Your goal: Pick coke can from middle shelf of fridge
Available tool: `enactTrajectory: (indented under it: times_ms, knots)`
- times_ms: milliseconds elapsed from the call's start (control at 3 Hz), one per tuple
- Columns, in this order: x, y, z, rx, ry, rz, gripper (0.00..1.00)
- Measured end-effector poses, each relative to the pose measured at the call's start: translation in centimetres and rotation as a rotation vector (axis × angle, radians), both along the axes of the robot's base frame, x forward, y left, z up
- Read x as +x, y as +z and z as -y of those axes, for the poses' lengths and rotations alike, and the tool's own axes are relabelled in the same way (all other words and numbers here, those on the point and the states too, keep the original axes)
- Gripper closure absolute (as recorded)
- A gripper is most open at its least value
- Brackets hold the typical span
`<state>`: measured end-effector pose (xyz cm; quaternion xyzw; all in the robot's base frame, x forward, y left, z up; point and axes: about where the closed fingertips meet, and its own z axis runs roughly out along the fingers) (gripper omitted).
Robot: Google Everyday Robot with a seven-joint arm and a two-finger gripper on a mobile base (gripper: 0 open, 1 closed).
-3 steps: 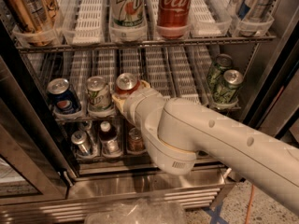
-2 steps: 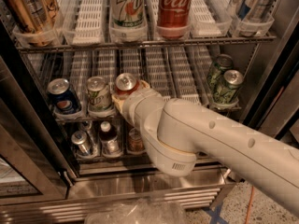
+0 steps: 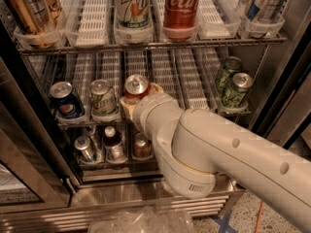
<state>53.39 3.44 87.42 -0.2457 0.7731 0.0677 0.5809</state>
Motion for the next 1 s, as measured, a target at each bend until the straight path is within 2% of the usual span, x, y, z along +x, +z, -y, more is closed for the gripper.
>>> enactTrajectory:
  times_ms: [333,667,1000]
  knots:
    - [-0.5,-0.6,0.0,-0.002,-0.001,-0.036,1.00]
    - [-5.1,-2.4,2.9,0.057,-0.069,-0.107,1.00]
    - [-5.1,-2.4,2.9,0.057,-0.069,-0.107,1.00]
